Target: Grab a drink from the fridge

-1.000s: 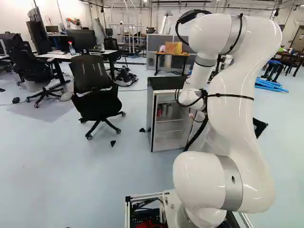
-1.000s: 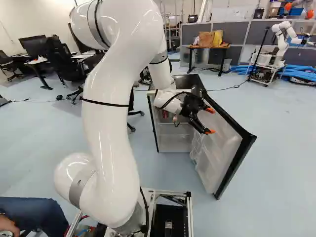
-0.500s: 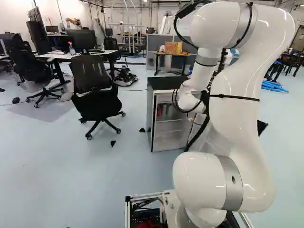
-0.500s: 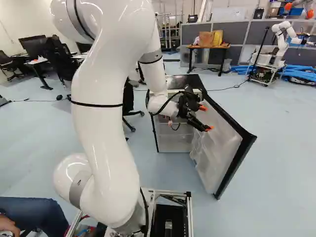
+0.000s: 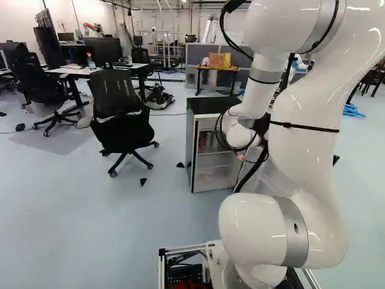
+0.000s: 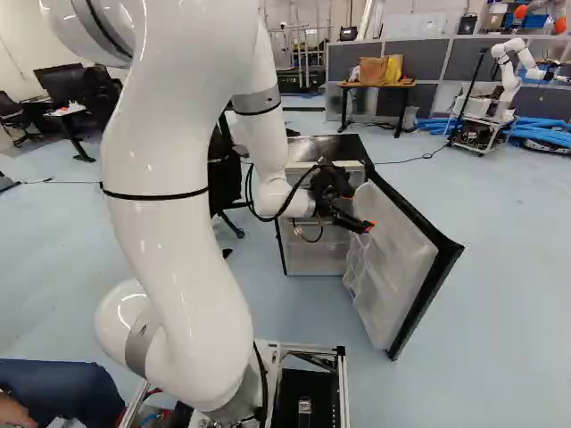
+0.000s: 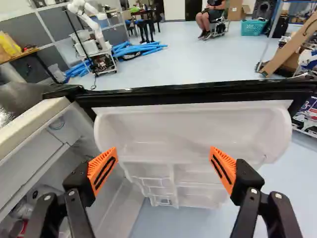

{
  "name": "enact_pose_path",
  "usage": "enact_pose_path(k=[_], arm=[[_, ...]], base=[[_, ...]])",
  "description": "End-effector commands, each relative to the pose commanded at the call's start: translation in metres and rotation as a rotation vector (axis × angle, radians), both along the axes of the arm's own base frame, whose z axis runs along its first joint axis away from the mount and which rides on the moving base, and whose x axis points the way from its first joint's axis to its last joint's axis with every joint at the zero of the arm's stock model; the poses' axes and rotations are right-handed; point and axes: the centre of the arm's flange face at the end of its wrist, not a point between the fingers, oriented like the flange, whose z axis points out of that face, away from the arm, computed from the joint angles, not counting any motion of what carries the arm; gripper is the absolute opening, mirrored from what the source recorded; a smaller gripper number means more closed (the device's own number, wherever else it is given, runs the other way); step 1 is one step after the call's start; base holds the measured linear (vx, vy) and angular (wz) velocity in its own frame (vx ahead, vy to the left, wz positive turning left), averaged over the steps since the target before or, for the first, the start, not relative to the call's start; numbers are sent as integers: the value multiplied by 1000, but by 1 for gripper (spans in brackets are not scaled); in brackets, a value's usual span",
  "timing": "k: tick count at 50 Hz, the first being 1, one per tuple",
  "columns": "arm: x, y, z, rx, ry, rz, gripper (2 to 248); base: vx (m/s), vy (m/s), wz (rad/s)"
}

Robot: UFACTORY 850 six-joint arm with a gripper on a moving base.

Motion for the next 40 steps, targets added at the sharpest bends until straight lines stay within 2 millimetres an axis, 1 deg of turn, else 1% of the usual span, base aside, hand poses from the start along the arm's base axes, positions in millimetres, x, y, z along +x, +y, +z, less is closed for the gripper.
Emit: enact_pose_path(k=[40], arm=[[-57,44,8,-41,66,423,247]], base=[[0,0,0]])
